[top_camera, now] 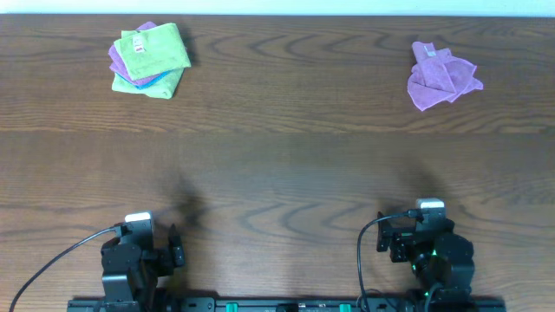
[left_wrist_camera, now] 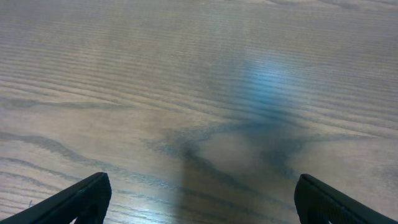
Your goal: Fold the cloth
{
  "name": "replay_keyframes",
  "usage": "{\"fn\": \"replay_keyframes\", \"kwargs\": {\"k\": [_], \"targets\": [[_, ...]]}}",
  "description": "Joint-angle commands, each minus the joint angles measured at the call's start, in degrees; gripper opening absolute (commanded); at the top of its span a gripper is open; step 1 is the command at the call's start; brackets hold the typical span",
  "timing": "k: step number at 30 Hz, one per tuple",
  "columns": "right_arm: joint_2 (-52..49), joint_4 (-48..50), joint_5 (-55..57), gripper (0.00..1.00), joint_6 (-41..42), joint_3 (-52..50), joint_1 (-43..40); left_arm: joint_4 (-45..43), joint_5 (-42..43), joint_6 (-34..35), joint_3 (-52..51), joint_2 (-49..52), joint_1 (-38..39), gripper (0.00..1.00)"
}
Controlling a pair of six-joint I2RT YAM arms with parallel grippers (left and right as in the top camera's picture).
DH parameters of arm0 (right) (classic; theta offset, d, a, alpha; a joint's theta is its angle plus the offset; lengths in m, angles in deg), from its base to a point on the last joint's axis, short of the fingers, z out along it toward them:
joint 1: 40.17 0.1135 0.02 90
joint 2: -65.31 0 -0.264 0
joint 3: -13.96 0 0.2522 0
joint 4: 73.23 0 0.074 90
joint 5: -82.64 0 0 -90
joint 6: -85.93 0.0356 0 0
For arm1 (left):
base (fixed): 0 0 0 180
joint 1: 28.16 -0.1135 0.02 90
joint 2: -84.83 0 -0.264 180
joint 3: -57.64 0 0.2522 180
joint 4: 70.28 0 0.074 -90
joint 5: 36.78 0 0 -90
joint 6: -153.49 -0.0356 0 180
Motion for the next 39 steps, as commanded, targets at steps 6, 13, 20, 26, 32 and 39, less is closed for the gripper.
{"fn": "replay_keyframes", "kwargs": {"k": [6,13,20,26,32,39], "targets": [[0.66,-0.35,0.35,0.99,-0.66,-0.72,-0.35,1.29,-0.83,0.24,-2.16,-0.42,0.24,0.95],[0.66,-0.35,0.35,0.99,-0.66,-0.72,-0.35,1.29,-0.83,0.24,-2.16,-0.42,0.24,0.95],[0.44,3.48,0.35,0.99,-0.55,-0.09,-0.37,1.29,-0.83,0.24,-2.16,-0.42,0.24,0.95],[-10.8,1.53,2.08,0.99,2.16,10.6,-2.23,1.29,-0.83,0.24,-2.16,-0.42,0.24,0.95],[-32.96,-7.78,2.32,0.99,2.47,32.02,-5.79,1.29,-0.83,0.24,-2.16,-0.42,0.24,0.95],[-57.7,-15.82,2.89,0.99,2.86,56.43,-10.64,1.29,-0.81,0.24,-2.16,-0.42,0.24,0.95]]}}
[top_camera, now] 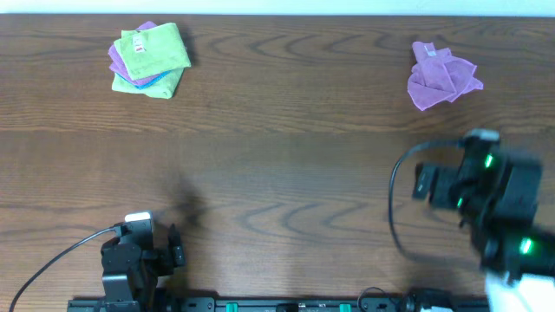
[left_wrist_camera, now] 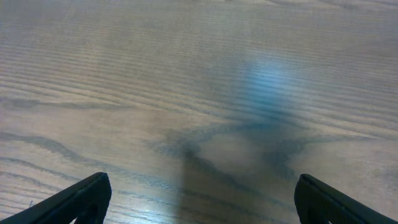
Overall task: Fold the cloth
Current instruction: 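Reach the right gripper to the crumpled purple cloth and grasp it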
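Observation:
A crumpled purple cloth (top_camera: 442, 76) lies at the far right of the wooden table (top_camera: 277, 173). My right gripper (top_camera: 422, 184) hangs blurred in mid-table on the right, well short of the cloth; how its jaws stand cannot be made out. My left gripper (top_camera: 176, 250) rests at the near left edge. In the left wrist view the left gripper (left_wrist_camera: 202, 208) is open, its two dark fingertips (left_wrist_camera: 81, 199) wide apart over bare wood with nothing between them.
A stack of folded cloths (top_camera: 149, 59), green on top over purple and blue, sits at the far left. A cable (top_camera: 52, 260) trails from the left arm along the near edge.
My right arm has left its place at the near right edge and now stands farther out over the table, closer to the purple cloth. The left arm and both cloth piles are unchanged.

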{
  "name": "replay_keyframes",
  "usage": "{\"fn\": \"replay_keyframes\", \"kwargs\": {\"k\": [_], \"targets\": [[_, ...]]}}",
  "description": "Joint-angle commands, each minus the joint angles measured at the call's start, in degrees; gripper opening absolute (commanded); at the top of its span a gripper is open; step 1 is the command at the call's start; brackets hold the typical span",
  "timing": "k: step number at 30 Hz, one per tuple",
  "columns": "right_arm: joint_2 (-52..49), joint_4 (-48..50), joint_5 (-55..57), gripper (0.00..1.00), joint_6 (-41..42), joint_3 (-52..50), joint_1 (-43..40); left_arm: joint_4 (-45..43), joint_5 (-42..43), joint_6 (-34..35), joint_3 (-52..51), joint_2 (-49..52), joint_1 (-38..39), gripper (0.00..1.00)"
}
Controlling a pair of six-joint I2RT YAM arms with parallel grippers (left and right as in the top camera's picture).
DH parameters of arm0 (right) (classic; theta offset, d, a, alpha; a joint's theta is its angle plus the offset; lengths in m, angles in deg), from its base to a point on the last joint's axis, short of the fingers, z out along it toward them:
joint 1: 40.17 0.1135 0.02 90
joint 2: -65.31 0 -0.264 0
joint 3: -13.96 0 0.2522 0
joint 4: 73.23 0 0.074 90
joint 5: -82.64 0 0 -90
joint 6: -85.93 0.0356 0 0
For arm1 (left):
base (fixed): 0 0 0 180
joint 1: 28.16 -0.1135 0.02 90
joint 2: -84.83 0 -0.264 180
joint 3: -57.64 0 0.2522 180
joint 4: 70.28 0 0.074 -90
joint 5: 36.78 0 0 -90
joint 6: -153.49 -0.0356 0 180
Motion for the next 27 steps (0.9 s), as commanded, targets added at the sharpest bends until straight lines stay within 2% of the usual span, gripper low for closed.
{"fn": "replay_keyframes", "kwargs": {"k": [1,7,13,20,27], "targets": [[-9.14,-1.53,0.85,0.99,1.01,8.63,-2.49,1.46,-0.63,0.22,-2.03,-0.37,0.24,0.95],[-27.34,-1.92,0.92,0.99,0.94,21.31,-6.14,1.46,-0.63,0.22,-2.03,-0.37,0.24,0.95],[-40.76,3.23,0.87,0.99,0.7,26.23,-8.22,1.46,-0.63,0.22,-2.03,-0.37,0.24,0.95],[-50.42,14.88,-0.26,0.99,0.7,26.45,-8.61,1.46,-0.63,0.22,-2.03,-0.37,0.24,0.96],[-55.82,25.11,-0.98,0.99,0.96,26.43,-8.61,1.46,-0.63,0.22,-2.03,-0.37,0.24,0.95]]}}
